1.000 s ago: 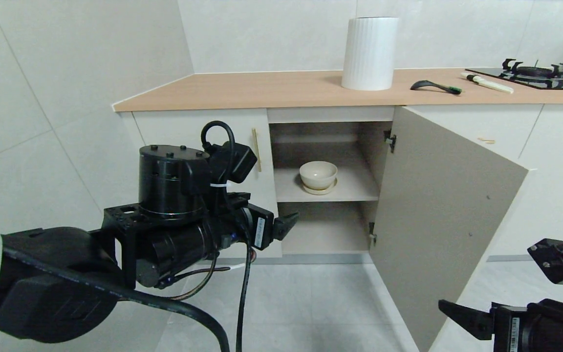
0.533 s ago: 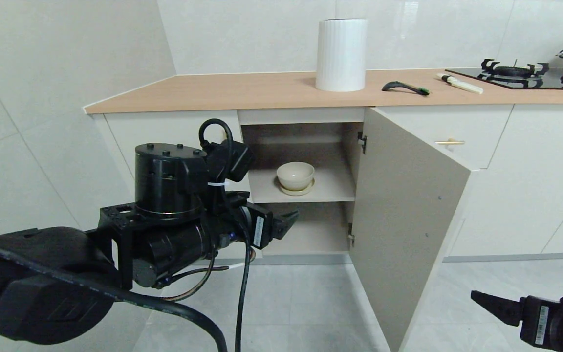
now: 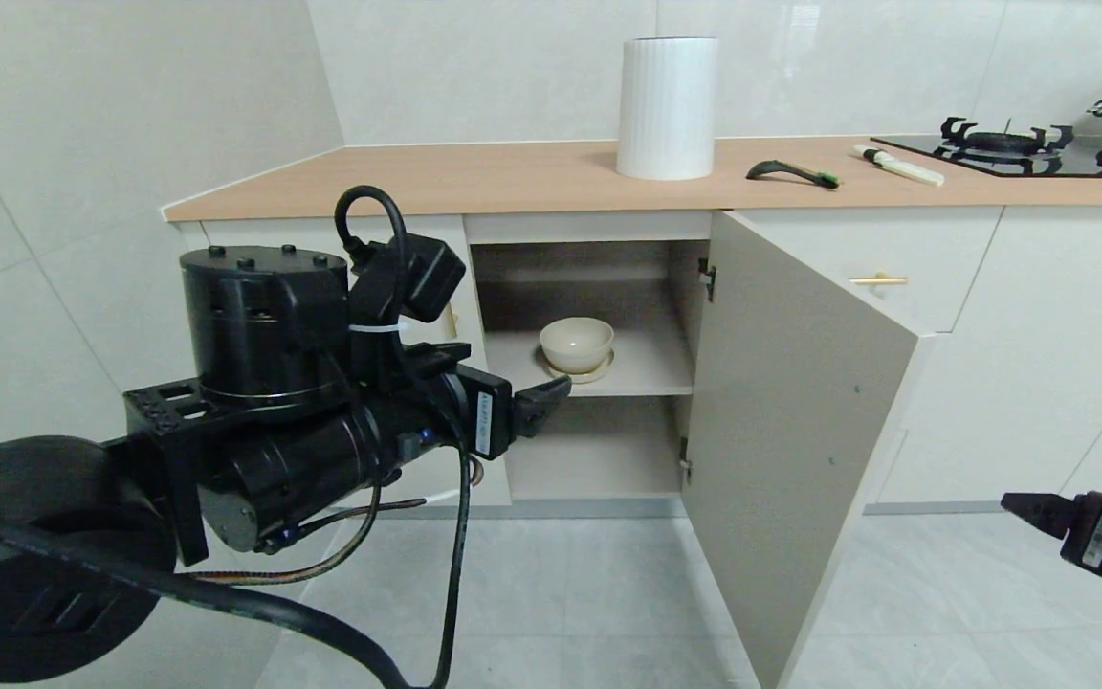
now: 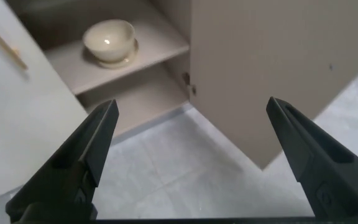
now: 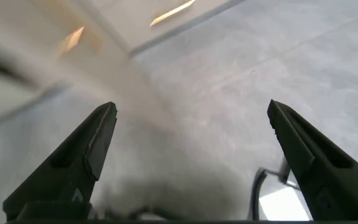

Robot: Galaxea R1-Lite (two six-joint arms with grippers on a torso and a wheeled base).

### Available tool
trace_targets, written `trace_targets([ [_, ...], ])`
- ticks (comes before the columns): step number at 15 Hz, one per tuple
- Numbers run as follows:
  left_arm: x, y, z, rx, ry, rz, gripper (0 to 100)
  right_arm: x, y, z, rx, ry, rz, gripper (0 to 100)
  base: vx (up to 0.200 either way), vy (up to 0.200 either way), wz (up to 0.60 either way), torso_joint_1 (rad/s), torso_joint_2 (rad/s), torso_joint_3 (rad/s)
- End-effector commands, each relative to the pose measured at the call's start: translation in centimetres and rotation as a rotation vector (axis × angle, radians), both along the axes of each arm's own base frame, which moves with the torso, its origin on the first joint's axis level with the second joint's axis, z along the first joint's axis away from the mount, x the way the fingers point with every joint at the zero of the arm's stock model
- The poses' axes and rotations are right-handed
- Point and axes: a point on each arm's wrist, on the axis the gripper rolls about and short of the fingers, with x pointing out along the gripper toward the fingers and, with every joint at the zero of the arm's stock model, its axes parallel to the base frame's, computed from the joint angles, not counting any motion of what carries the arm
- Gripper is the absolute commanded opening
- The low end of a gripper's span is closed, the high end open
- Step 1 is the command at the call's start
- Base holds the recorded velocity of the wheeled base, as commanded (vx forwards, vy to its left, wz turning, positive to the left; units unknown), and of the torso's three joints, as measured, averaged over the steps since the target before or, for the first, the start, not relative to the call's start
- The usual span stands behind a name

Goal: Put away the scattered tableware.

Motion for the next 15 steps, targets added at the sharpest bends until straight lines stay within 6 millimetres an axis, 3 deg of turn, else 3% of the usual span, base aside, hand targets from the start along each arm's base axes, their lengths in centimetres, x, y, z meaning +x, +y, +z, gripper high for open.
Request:
trace_targets([
  [1, -0.3, 0.6, 0.8, -0.016, -0.022, 0.010, 100, 4.0, -0.4, -0.1, -0.005, 0.026, -0.053, 100, 0.000, 0.000, 0.00, 0.000, 0.00, 0.000],
  [2, -0.5, 0.7, 1.1, -0.022, -0.031, 0.012, 100, 6.8, -0.4, -0.4, -0.003, 0.017, -0.065, 100, 0.000, 0.000, 0.00, 0.000, 0.00, 0.000],
  [4, -0.6, 0.8, 1.3, -0.026, -0.036, 0.012, 100, 8.9, -0.5, -0.9, -0.004, 0.014, -0.078, 100, 0.000, 0.000, 0.00, 0.000, 0.00, 0.000],
  [6, -0.6, 0.8, 1.3, -0.026, -0.036, 0.012, 100, 12.4, -0.6, -2.0, 0.012, 0.017, -0.076, 100, 0.000, 0.000, 0.00, 0.000, 0.00, 0.000],
  [9, -0.6, 0.9, 1.4, -0.028, -0.039, 0.012, 100, 14.0, -0.4, -2.9, 0.025, 0.025, -0.055, 100, 0.000, 0.000, 0.00, 0.000, 0.00, 0.000],
  [15, -0.8, 1.3, 1.5, -0.030, -0.043, 0.021, 100, 14.2, 0.9, -2.8, 0.051, 0.022, 0.025, 100, 0.000, 0.000, 0.00, 0.000, 0.00, 0.000],
])
